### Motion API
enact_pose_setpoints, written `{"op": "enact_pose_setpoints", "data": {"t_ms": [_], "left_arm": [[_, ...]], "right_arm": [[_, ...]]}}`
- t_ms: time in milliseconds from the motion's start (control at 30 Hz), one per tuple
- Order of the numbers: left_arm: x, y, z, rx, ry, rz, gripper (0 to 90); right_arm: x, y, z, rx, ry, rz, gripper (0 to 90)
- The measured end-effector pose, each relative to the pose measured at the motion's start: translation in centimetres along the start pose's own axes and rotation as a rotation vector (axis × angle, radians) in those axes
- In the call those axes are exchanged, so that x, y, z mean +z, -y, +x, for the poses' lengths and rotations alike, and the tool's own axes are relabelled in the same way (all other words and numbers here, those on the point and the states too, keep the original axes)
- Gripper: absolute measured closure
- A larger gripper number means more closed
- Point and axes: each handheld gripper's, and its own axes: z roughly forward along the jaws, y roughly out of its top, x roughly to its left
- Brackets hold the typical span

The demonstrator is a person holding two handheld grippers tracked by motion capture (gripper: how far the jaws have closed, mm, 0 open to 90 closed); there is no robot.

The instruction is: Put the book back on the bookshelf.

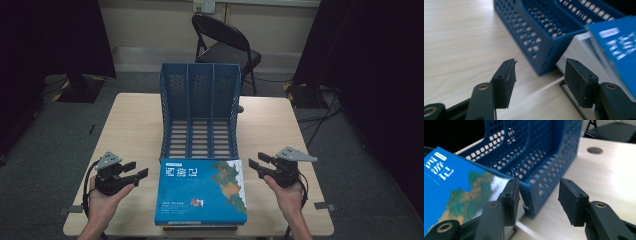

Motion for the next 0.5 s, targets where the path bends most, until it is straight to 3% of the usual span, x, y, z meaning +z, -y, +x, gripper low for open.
{"op": "enact_pose_setpoints", "data": {"t_ms": [167,300,367,433,500], "left_arm": [[0.1,-0.6,-1.0,0.028,0.027,-0.013,41.1],[-0.2,-0.4,-1.8,0.032,0.046,-0.024,43.4],[-0.3,-0.4,-2.0,0.035,0.054,-0.023,44.2],[-0.3,-0.4,-2.3,0.049,0.093,-0.030,43.5],[-0.3,-0.5,-2.5,0.063,0.096,-0.029,43.6]], "right_arm": [[0.9,-1.5,1.2,-0.045,-0.040,-0.009,53.9],[2.0,-1.4,2.2,-0.093,-0.041,0.032,61.3],[2.6,-1.1,2.1,-0.082,-0.058,0.036,63.6],[3.2,-0.7,1.9,-0.048,-0.091,0.043,67.3],[3.5,-0.5,1.9,-0.044,-0.099,0.053,67.9]]}}
